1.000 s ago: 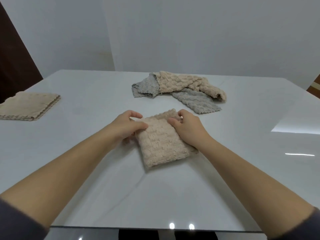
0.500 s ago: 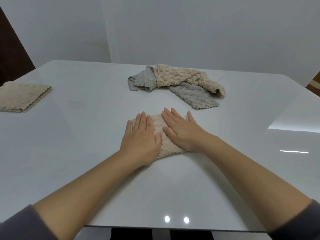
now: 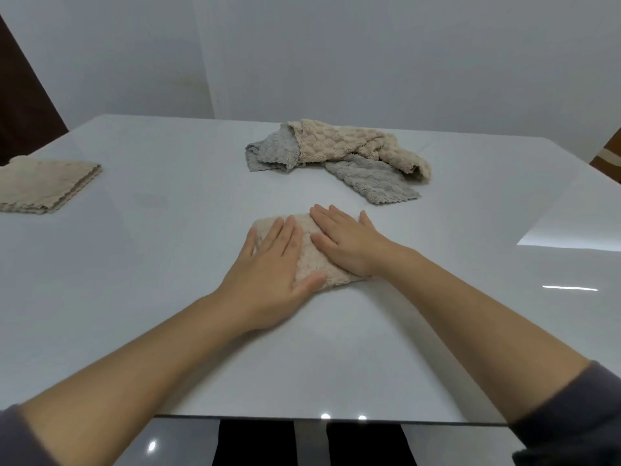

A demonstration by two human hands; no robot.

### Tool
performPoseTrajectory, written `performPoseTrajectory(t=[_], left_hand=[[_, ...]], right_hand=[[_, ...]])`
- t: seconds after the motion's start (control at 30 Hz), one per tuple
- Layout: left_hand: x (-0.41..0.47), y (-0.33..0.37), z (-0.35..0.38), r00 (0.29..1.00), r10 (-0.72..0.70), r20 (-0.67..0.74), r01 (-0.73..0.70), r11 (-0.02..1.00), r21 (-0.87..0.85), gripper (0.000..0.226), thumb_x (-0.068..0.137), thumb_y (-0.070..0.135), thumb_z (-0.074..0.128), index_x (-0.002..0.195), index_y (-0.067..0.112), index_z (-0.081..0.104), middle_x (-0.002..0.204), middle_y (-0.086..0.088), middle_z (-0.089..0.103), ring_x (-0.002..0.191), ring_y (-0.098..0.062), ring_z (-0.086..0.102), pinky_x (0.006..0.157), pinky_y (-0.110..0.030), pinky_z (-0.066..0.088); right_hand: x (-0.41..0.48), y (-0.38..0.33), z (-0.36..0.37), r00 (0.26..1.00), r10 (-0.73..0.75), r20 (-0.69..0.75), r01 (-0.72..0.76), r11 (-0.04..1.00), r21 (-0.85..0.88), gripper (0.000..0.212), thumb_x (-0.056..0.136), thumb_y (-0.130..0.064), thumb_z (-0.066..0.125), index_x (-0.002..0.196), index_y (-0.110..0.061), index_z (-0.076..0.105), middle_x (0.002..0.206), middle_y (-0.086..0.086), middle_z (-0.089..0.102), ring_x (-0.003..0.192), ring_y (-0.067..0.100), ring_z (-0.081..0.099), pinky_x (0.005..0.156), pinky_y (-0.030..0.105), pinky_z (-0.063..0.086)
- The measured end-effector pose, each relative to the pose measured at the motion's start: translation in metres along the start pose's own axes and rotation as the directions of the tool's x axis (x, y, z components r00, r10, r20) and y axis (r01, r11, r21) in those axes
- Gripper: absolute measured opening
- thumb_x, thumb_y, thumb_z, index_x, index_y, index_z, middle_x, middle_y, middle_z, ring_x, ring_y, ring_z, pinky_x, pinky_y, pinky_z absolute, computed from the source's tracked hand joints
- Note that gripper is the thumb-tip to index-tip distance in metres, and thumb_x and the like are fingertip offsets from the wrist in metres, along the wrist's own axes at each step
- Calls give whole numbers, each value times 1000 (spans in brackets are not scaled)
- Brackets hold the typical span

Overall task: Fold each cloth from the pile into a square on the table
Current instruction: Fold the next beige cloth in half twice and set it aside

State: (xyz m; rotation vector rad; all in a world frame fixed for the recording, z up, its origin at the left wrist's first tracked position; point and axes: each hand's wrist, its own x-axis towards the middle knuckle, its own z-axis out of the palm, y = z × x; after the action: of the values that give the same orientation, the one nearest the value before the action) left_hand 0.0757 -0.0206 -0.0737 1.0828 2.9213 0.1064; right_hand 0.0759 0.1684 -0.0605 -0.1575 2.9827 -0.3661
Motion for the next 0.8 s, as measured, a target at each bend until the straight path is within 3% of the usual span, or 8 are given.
performPoseTrajectory(t=[0.17,0.33,0.43,0.53,0.7,0.8], left_hand=[[0,-13,-9,1000,0,19,-1,1000,18,100,77,81,0,153,15,-13,160,1,-20,145,-10,-22,119,-37,-11],[-2,-9,-1,998,-53,43,52,999,16,105,73,82,-5,153,14,-12,160,-2,-18,146,-12,-19,119,-37,-8],[1,-7,4,995,-94,35,94,996,-3,100,74,74,-9,152,12,-11,160,-3,-18,146,-13,-19,120,-39,-7],[0,-3,3,992,-118,46,119,993,-7,90,84,68,1,153,11,-11,160,-3,-20,146,-13,-21,120,-41,-8],[0,-4,3,991,-116,65,114,993,39,102,75,76,-9,152,9,-12,160,-6,-19,146,-16,-20,119,-42,-8],[0,-4,-8,989,-118,91,122,992,-39,89,86,69,3,153,10,-10,160,-6,-17,146,-14,-18,120,-41,-8]], right_hand=[[-12,1,-6,997,-53,-64,56,998,37,60,104,-43,20,156,-21,0,163,-6,-7,149,11,-12,119,51,-7],[-23,9,0,989,-148,-10,148,989,10,60,104,-44,21,156,-22,2,162,-10,-6,147,3,-12,120,45,-8],[-21,14,4,985,-163,-56,165,986,33,57,104,-43,21,156,-23,7,162,-12,-2,147,2,-8,121,47,-4],[-19,17,6,969,-216,-123,219,976,13,55,104,-40,22,156,-23,12,162,-13,3,147,0,-6,121,42,-4],[-13,19,10,973,-229,-34,230,973,13,53,105,-39,22,155,-25,12,162,-14,4,147,1,-5,121,47,0],[-14,20,1,977,-212,18,211,977,26,54,105,-39,22,156,-26,11,162,-15,1,147,0,-6,121,44,-4]])
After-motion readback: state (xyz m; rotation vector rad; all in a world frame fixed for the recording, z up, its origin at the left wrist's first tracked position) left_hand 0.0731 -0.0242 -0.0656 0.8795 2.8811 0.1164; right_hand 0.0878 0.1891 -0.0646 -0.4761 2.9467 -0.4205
